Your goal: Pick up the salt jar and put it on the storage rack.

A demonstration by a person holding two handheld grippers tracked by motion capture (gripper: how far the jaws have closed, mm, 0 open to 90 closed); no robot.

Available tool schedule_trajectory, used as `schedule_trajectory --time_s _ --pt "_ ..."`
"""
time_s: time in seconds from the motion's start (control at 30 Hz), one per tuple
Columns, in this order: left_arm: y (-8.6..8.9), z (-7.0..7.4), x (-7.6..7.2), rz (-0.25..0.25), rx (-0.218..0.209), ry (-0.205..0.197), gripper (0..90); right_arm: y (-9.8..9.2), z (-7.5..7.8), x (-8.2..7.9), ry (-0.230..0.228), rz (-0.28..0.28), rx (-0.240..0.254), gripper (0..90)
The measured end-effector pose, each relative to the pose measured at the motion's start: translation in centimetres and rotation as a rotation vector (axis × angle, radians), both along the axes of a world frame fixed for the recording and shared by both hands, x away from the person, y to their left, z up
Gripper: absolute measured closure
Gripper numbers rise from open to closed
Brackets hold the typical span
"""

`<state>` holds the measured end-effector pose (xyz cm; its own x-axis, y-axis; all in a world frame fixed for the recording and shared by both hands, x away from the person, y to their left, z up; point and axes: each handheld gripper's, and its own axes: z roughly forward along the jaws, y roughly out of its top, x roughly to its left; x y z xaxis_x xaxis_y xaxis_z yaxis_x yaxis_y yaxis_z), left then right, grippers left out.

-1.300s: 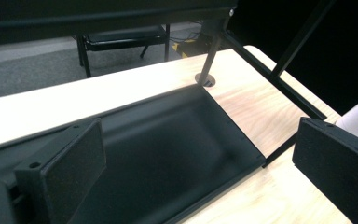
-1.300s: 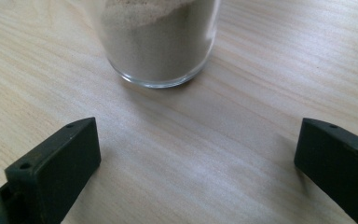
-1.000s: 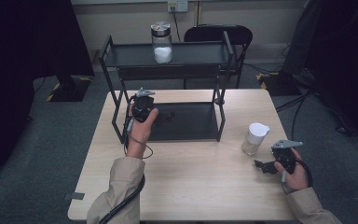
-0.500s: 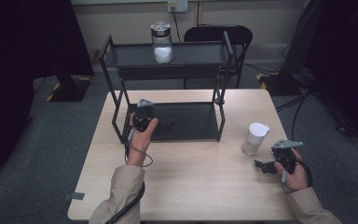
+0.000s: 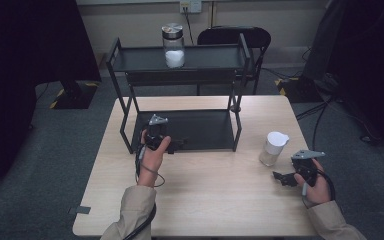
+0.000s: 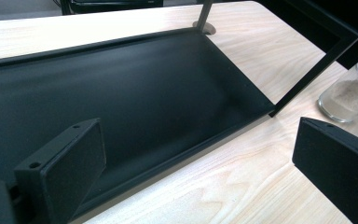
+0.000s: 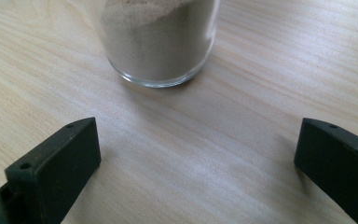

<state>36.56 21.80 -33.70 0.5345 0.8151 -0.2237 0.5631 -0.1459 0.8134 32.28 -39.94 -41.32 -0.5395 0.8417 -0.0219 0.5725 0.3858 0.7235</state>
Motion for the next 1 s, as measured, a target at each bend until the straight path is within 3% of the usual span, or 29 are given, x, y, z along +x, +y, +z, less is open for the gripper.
schedule_trajectory --time_s 0.23,1.0 --pt "-0.2 -1.2 -0.8 -0.010 0.011 -0.009 1.9 0.0 0.0 0.0 0.000 0.000 0.000 0.0" --pt "-0.7 -4.8 -2.7 -0.022 0.069 0.035 1.9 0.0 0.0 0.0 0.000 -0.001 0.000 0.0"
